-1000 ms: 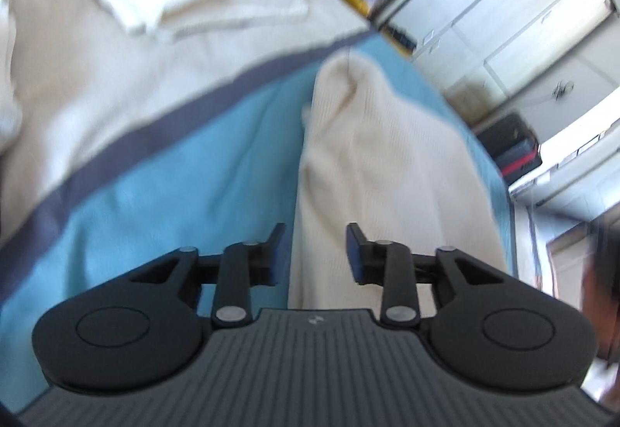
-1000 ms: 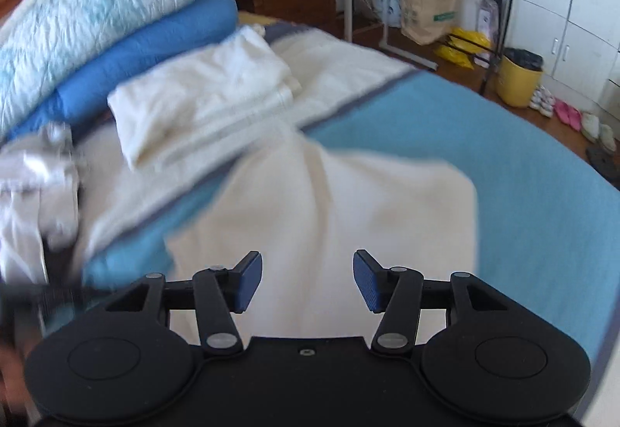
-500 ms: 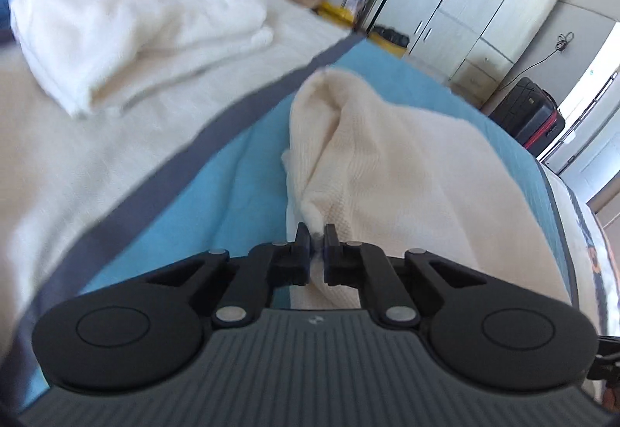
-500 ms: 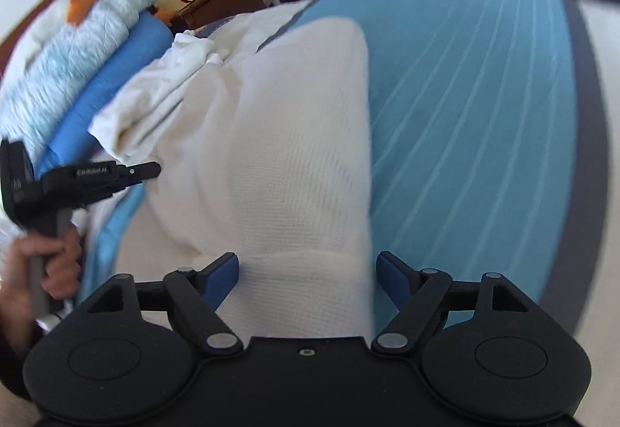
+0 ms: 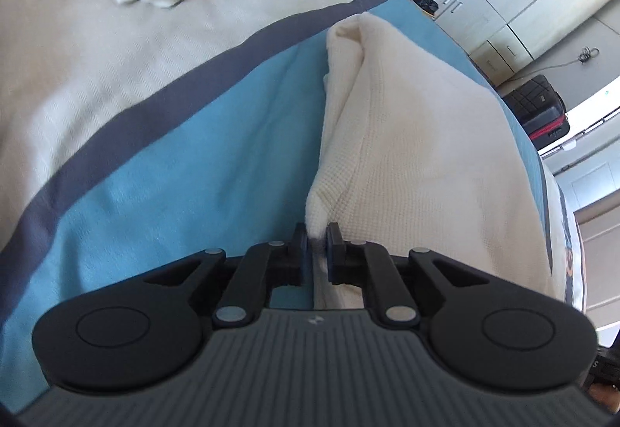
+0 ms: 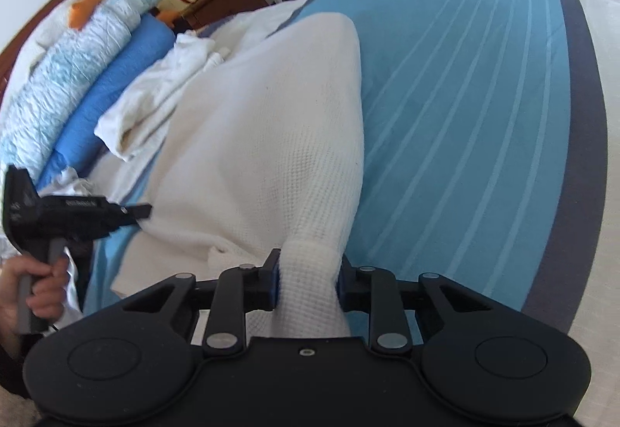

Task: Fold clothes

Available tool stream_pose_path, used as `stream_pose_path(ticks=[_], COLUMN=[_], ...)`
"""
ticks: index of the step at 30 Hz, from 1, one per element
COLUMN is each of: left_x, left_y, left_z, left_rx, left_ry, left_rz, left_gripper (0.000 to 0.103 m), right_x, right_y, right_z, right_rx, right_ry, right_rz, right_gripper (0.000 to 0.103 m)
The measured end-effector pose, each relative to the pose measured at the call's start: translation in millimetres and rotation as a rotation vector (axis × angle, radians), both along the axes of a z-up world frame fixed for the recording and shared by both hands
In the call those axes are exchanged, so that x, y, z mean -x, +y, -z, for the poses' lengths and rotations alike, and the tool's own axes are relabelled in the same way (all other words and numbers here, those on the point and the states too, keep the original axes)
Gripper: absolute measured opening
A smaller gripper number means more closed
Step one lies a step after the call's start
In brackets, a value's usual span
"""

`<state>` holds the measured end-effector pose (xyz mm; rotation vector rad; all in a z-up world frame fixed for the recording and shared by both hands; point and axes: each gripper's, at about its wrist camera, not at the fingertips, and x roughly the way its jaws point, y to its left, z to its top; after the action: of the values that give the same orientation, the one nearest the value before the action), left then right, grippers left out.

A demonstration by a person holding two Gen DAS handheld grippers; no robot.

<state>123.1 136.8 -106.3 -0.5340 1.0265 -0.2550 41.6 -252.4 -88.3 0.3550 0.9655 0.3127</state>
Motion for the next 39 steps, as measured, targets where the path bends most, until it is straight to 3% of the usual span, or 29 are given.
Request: stream_pose_path(ticks=[3,5,6,9,12,14,17,19,21,24,26,30,32,34,36,37,38,39], left_x=[0.5,-1.4,-2.7,-8.0,-14.2,-20.0,-26.1,-31.0,-36.7,-40.9,-41.8,-44.9,-45.2,-43.4,-41.5,-40.4,-39.0,-37.6], left_y=[13.8,21.8,25.0,35.9,43.4,42.4,19.3,2.8,-1.1,10.9,4.1,-38.9,-45.2,-41.8,-38.7,-40.4,-43.4,-47.1], left_z=[5.1,6.0,5.3,-1.7,-4.5,-1.9,7.1,12.4,13.7,17.1,18.0,15.3,14.8,17.2,22.4,22.7,20.5,16.2], left_rx=[0.105,0.143,0.150,0.141,0.147,0.166,0.164,0.121,0.116,0.203,0.195,0.069,0.094,0.161,0.238,0.230,0.205,0.182], left_ry=[0.024,0.026,0.019,-0.034,-0.061,-0.054,-0.011,0.004,-0.007,-0.020,-0.044,-0.084,-0.091,-0.089,-0.082,-0.089,-0.100,-0.115], left_rz=[-0.004,-0.017,-0.024,-0.043,-0.050,-0.026,0.105,0.172,0.187,0.114,0.123,0.221,0.225,0.211,0.190,0.184,0.187,0.192], left_gripper=[0.009,0.013,0.020,0.039,0.046,0.048,0.059,0.063,0.066,0.070,0.068,0.070,0.066,0.031,0.028,0.026,0.026,0.024], right_x=[7.0,10.1,11.7,13.6,13.1,4.6,-15.7,-31.8,-47.9,-72.1,-88.2,-91.4,-92.4,-94.7,-99.0,-98.7,-97.0,-93.3], right_y=[-3.6,-10.0,-12.7,-22.1,-32.6,-40.5,-47.8,-47.0,-46.3,-45.2,-44.5,-38.8,-36.3,-32.1,-24.9,-22.6,-20.0,-16.9], right_z=[1.8,-0.8,-3.1,-18.8,-33.7,-33.1,-21.9,-16.8,-11.6,-3.9,1.3,17.7,24.5,29.3,26.2,23.8,18.7,10.1], right_rx=[0.002,-0.027,-0.035,-0.045,-0.071,-0.149,-0.236,-0.250,-0.264,-0.285,-0.298,-0.320,-0.313,-0.301,-0.279,-0.270,-0.257,-0.238], right_ry=[0.044,0.056,0.055,-0.046,-0.154,-0.177,-0.148,-0.109,-0.070,-0.011,0.028,0.025,0.016,0.001,-0.028,-0.043,-0.067,-0.103], right_rz=[-0.018,-0.032,-0.043,-0.037,-0.016,0.003,0.028,0.024,0.020,0.013,0.009,-0.021,-0.059,-0.101,-0.120,-0.110,-0.113,-0.134], right_gripper=[0.042,0.046,0.047,0.050,0.059,0.065,0.066,0.066,0.066,0.066,0.068,0.075,0.083,0.087,0.086,0.071,0.049,0.044])
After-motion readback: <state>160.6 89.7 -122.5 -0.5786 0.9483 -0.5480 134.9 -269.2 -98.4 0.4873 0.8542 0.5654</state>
